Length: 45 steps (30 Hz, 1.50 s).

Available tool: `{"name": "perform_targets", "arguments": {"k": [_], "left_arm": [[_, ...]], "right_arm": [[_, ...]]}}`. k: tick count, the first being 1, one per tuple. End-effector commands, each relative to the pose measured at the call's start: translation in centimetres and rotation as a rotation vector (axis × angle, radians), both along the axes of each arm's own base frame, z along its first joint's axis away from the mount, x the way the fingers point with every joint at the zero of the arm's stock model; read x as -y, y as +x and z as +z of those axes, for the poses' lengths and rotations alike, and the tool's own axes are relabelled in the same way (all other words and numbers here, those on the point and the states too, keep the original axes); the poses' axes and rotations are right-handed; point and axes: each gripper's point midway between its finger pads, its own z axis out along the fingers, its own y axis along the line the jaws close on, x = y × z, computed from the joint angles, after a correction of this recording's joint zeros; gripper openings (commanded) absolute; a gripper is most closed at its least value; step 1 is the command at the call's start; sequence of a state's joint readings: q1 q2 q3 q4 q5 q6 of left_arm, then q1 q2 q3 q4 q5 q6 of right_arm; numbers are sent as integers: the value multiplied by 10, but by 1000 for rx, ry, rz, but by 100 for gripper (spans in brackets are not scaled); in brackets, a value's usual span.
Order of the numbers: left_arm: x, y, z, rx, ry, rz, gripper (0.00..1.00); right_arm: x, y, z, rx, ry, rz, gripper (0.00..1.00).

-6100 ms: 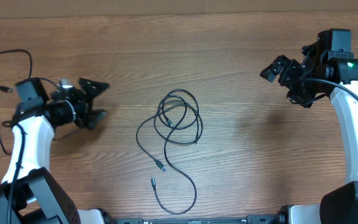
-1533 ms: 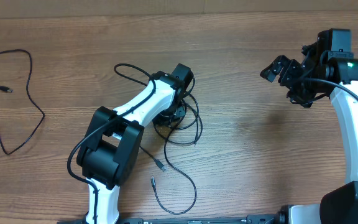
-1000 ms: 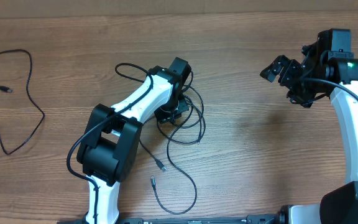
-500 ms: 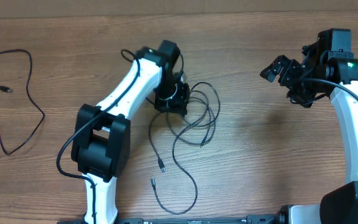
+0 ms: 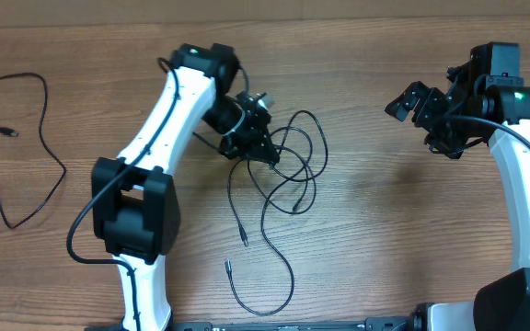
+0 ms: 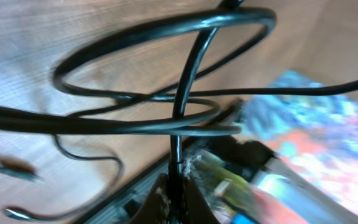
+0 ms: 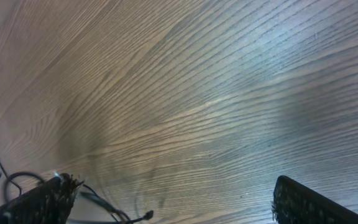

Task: Untangle cables
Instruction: 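Lift the left gripper up-left, raising cable loops from the pile, then move the right gripper toward the lifted cable loops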

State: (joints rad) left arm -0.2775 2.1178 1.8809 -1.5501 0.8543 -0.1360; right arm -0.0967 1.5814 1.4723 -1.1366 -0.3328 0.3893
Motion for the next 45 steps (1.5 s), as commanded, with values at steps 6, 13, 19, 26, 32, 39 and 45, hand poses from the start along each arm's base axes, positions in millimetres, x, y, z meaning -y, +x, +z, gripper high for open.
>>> {"name": "perform_targets", "arguments": {"k": [6,13,19,26,32,39,45], "left_arm": [[-16,-1,26,-135,-101,101,4],[-24,-1,17,-156,-22,125,4],[-31,-10,3,-115,88,48,4],[-32,-17,-6,-35,130,-65,4],[-52,-14,7,54,188,-67,4],[-84,-9,43,308,316,-65,4],[-91,-4,43,377,395,-87,4]], "right_arm": [[1,1,1,6,-7,-4,100],[1,1,1,7,-7,-4,100],[1,1,1,9,-6,-4,100],[0,7,4,34,2,0,100],[-17,-2,7,8,95,36,100],[-34,-24,7,-107,213,18,94],[-75,-35,11,-124,255,132,84]]}}
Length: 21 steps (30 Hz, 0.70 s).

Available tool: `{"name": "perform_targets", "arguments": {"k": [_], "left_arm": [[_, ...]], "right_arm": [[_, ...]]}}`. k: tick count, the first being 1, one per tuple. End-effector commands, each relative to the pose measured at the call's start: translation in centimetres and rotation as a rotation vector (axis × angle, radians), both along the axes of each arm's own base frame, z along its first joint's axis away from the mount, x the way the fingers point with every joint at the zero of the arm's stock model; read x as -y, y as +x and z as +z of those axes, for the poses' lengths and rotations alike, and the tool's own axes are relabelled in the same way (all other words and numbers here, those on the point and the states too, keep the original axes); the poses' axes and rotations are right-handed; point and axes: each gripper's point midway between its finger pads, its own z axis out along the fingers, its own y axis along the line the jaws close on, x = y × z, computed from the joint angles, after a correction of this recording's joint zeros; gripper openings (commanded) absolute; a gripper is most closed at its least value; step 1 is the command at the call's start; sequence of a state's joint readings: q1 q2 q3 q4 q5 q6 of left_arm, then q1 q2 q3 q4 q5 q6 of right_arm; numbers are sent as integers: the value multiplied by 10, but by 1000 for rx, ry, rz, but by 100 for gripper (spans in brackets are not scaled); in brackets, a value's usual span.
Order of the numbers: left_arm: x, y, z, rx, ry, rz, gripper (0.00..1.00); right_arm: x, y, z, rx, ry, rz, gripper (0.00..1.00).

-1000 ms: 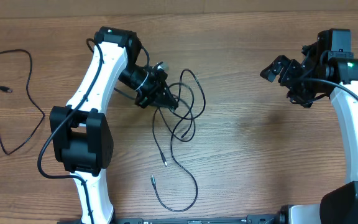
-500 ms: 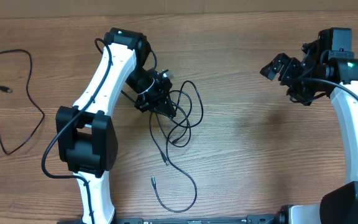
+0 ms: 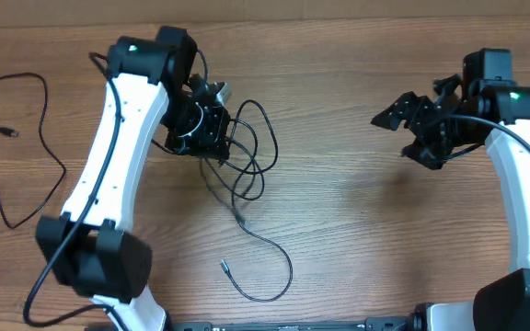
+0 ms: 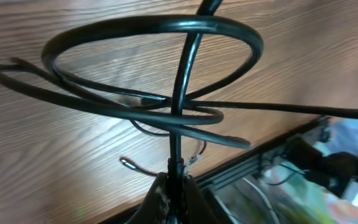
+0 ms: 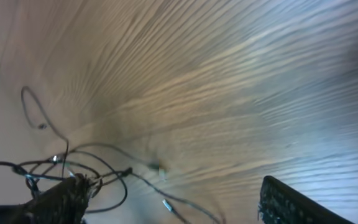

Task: Untangle cables
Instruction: 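Move the right gripper toward the lifted cable loops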

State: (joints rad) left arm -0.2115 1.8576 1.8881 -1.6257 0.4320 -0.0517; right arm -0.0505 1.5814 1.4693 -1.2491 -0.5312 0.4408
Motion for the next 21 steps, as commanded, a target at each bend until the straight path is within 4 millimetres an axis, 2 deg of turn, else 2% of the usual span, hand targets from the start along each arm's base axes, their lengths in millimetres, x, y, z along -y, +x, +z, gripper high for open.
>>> {"name": "perform_targets", "arguments": {"k": [1,5,9,13,16,18,21], "left_arm": [[-3,9,-4,54,56,-37,4],[5,23,-10,131,43,-87,4],[12,38,-16,229,25,-177,4],[14,36,-28,231,11,-223,4],[21,32,-37,238,-41,-284,4],[25,30,-41,235,-76,-296,4],[29,31,-41,235,-109,-290,4]], "right_arm": [[-34,-8,6,5,47,89,81],[-72,-16,8,32,48,204,69],[-99,-29,2,8,4,248,49],[-112,-38,-15,-63,-82,154,38],[-134,-40,-22,-67,-58,138,26],[-148,-43,-28,-73,-38,123,15],[-166,-52,-41,-109,-10,88,6]]}}
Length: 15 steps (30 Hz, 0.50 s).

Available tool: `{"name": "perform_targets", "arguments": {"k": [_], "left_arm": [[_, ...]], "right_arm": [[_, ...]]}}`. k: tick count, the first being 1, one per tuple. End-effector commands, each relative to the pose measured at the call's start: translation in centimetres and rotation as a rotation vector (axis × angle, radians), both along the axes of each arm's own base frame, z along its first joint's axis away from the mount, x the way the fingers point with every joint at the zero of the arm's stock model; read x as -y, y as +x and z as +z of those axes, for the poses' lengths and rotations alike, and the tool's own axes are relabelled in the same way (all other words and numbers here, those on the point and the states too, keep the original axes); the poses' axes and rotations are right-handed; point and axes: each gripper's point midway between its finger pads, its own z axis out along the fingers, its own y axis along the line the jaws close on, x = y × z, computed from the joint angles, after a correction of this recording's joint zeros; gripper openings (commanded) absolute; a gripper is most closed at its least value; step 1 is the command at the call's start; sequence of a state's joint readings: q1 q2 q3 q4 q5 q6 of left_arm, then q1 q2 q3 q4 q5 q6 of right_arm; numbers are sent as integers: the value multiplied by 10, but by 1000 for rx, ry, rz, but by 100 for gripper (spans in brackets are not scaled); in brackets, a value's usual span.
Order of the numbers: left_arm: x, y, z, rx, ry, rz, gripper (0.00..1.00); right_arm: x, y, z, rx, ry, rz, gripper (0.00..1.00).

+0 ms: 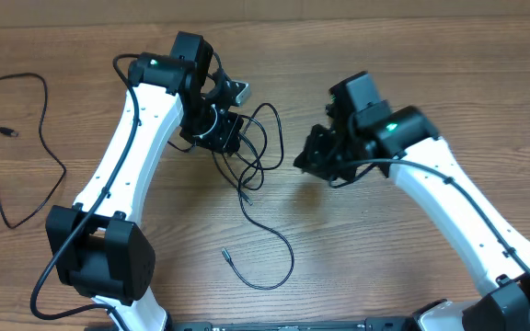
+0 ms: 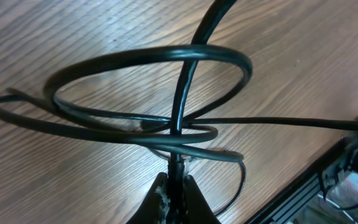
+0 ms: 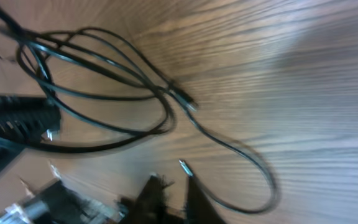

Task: Untangle cables
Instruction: 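Move the right gripper toward the lifted cable loops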

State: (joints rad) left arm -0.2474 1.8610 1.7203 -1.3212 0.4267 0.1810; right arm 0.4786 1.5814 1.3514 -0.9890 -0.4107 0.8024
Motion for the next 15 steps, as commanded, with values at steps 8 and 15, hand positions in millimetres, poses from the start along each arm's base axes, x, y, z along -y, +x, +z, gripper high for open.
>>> {"name": "perform_targets", "arguments": {"k": [8,15], "left_arm": [[13,-7,-9,-21,-88,-53,4],[18,-15,-6,-65,-139,-53,4]], "right_arm": [[-61,-33,-43,-16,72,-1,4],[-57,-20,-52,87,-20,-76,4]]}}
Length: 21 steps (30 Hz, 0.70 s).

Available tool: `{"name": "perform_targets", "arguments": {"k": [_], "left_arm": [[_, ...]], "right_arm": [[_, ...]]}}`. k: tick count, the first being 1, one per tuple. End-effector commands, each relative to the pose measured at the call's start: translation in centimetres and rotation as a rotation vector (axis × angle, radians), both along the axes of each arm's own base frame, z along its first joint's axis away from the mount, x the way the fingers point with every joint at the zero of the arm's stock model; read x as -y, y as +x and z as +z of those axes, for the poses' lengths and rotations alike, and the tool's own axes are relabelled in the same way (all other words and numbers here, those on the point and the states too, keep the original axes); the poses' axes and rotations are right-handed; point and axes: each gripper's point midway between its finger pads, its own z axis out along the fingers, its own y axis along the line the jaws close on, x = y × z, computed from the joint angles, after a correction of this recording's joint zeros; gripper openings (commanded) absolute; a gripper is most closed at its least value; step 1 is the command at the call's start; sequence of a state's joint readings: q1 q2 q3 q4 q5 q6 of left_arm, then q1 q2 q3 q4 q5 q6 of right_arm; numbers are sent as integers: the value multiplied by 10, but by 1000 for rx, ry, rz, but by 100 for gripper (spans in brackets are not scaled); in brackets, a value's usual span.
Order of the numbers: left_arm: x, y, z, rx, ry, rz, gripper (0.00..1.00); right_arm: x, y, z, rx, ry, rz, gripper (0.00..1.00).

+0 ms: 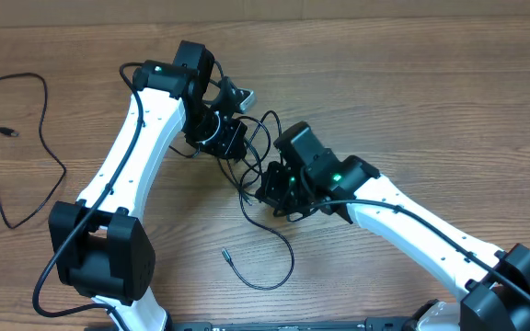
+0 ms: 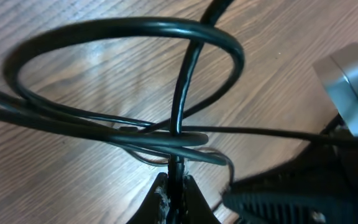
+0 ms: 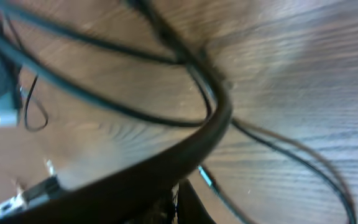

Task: Untangle cables
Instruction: 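Move the right gripper toward the lifted cable loops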

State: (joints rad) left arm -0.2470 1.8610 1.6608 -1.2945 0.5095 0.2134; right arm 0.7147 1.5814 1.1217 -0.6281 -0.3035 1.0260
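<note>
A tangle of black cable [image 1: 263, 138] hangs in loops over the wooden table [image 1: 412, 92]. My left gripper [image 1: 231, 142] is shut on one strand of it; in the left wrist view that strand rises from the shut jaws [image 2: 176, 180] through the loops [image 2: 129, 28]. My right gripper [image 1: 270, 193] sits at the tangle's lower edge, jaws together [image 3: 174, 208]. A thick blurred strand [image 3: 210, 130] crosses just above its fingers. The tangle's tail curls toward me and ends in a plug [image 1: 226, 251].
A second, separate black cable [image 1: 63, 168] lies spread out at the far left of the table. The left arm's white links run from the front edge up to the tangle. The right arm reaches in from the front right corner.
My right gripper has moved left from beside the tangle to its lower edge, and a strand now lies across its fingers. The left gripper holds the same strand, shifted slightly.
My left gripper held the tangle at mid-table while the right gripper stood open at the far right. The left then held the tangle farther left and back. After that the right gripper was shut and close to the tangle, and now it is against it.
</note>
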Motion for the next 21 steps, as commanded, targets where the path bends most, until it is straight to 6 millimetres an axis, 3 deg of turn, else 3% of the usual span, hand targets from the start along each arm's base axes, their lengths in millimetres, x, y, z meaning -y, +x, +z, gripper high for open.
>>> {"name": "perform_targets", "arguments": {"k": [1,7,12,16,21], "left_arm": [[10,-8,5,-41,-80,-18,4],[18,-28,14,-140,-149,-15,4],[20,-44,21,-229,-178,-5,4],[20,-54,25,-280,-190,1,4],[19,-61,26,-316,-180,5,4]], "right_arm": [[6,16,-1,57,-39,-86,4],[-5,25,1,110,-16,-88,4],[5,36,-21,133,-117,-138,4],[10,57,-31,207,-166,-187,4],[1,88,-10,385,-133,-197,4]]}}
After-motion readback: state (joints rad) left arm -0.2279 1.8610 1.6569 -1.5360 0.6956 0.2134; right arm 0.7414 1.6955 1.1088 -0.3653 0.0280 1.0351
